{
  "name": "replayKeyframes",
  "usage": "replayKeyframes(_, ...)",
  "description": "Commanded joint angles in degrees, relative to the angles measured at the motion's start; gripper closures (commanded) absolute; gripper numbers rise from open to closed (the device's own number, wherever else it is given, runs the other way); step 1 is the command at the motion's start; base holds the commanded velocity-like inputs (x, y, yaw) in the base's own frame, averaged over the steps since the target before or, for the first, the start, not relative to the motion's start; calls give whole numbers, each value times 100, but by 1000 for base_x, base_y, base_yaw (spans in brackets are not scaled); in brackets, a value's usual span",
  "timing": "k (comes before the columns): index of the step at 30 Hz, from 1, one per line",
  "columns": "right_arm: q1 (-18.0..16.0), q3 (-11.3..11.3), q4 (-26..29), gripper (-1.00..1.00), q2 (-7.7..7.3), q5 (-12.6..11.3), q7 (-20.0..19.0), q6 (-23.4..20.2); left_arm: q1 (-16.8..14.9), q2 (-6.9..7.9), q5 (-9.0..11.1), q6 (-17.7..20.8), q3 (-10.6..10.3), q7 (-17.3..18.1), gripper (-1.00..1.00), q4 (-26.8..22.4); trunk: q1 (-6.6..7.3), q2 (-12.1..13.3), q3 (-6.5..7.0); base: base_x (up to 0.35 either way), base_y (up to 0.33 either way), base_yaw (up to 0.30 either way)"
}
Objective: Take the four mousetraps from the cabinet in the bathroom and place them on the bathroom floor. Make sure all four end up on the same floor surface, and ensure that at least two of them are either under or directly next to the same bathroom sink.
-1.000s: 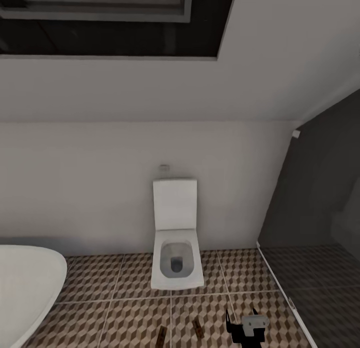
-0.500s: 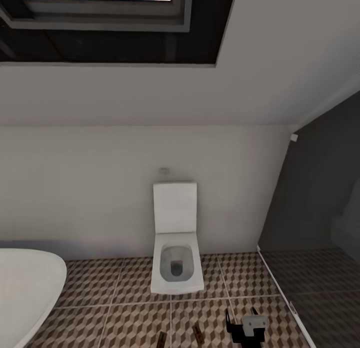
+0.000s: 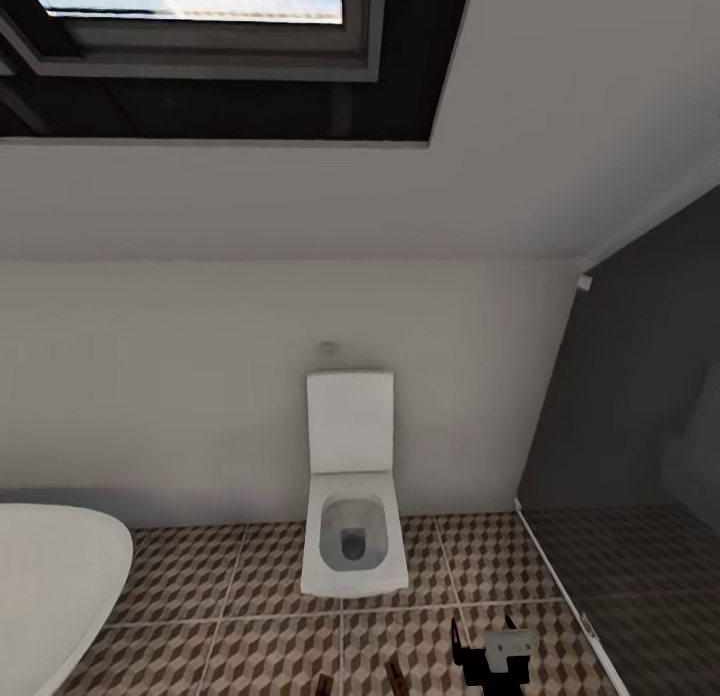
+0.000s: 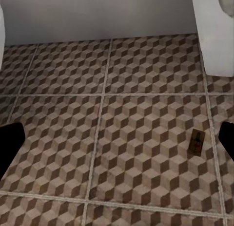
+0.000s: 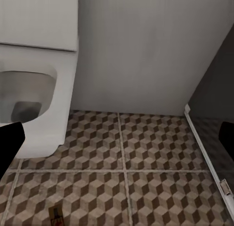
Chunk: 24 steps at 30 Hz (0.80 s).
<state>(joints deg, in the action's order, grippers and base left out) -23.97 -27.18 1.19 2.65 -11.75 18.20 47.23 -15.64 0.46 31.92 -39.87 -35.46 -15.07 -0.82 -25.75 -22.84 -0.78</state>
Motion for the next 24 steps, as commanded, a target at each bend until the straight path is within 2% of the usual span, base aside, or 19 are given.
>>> replayKeyframes(1,-4,-50,-5,-100,1,-46,17,15,-1,1,16,-3,-49,-39,-100,-6,-3,-8,1,0,0,0)
replayKeyframes(18,-5,-50,-5,-100,-18,-46,20,15,-1,6,18,2,-49,-44,-100,4,-3,-8,106,0,0,0)
replayKeyframes(24,-5,-50,-10,-100,-11,-46,31,-67,-1,12,23,10,-46,-44,-100,339,-3,-8,109,0,0,0)
